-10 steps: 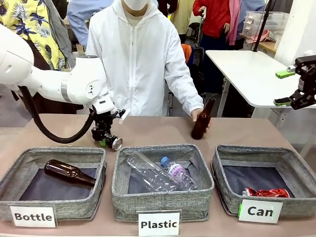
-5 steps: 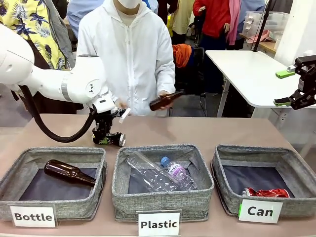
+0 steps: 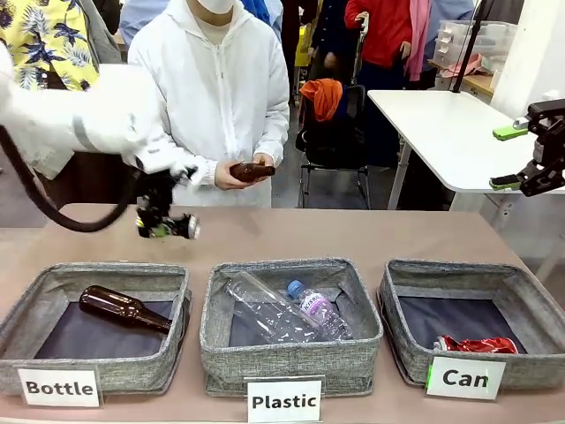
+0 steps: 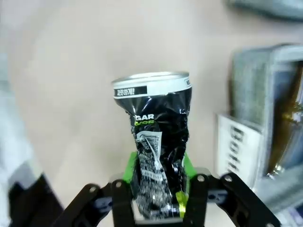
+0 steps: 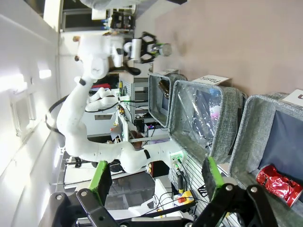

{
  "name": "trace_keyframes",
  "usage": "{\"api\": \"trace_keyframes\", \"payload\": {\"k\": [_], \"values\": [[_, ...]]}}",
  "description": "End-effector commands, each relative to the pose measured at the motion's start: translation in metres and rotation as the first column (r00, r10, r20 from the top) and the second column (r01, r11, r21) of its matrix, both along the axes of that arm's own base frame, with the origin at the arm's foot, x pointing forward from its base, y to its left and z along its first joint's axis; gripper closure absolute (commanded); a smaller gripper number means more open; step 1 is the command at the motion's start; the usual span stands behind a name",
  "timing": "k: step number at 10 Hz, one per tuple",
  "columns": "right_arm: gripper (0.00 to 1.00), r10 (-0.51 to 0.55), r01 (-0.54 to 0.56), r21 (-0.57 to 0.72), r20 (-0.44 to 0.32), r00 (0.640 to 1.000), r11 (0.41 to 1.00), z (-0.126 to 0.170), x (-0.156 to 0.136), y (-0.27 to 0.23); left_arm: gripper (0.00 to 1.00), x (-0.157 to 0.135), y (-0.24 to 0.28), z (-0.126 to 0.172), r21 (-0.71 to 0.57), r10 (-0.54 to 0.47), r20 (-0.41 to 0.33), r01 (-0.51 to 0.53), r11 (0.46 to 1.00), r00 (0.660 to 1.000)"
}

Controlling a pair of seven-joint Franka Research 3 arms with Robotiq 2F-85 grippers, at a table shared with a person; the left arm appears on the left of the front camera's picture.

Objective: Sort the can waste into the basket.
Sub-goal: Pick up the can waste from the table and place it in the right Fabric basket.

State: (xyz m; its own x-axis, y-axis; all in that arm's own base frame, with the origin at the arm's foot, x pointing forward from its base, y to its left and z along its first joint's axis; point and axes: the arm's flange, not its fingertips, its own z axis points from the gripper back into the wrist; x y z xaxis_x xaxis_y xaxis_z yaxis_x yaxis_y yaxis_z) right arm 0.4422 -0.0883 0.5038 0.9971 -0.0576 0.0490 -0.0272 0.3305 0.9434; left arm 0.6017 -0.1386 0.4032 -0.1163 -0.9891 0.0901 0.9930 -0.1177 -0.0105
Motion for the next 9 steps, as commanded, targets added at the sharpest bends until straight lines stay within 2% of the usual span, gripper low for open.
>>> {"api": "trace_keyframes", "payload": {"k": [1, 3, 5, 7, 8, 9], "values": [[0.00, 0.016, -0.015, -0.005, 0.017, 1.000, 1.000, 0.001, -0.001, -0.002, 1.00, -0.054, 0.043, 0.054, -0.102, 0.073, -0.011, -0.074, 0.992, 0.997], [0.00, 0.016, -0.015, -0.005, 0.017, 1.000, 1.000, 0.001, -0.001, -0.002, 1.00, -0.092, 0.083, 0.100, -0.232, 0.158, -0.062, -0.168, 0.958, 0.986], [0.00, 0.016, -0.015, -0.005, 0.017, 1.000, 1.000, 0.001, -0.001, -0.002, 1.00, -0.139, 0.130, 0.142, -0.363, 0.051, -0.173, -0.112, 0.925, 0.984], [0.00, 0.016, -0.015, -0.005, 0.017, 1.000, 1.000, 0.001, -0.001, -0.002, 1.00, -0.186, 0.160, 0.155, -0.487, 0.072, -0.134, -0.129, 0.864, 0.988], [0.00, 0.016, -0.015, -0.005, 0.017, 1.000, 1.000, 0.001, -0.001, -0.002, 1.00, -0.196, 0.190, 0.169, -0.533, 0.049, -0.129, -0.111, 0.839, 0.990], [0.00, 0.016, -0.015, -0.005, 0.017, 1.000, 1.000, 0.001, -0.001, -0.002, 1.00, -0.212, 0.241, 0.192, -0.612, 0.036, -0.063, -0.067, 0.788, 0.997]]}}
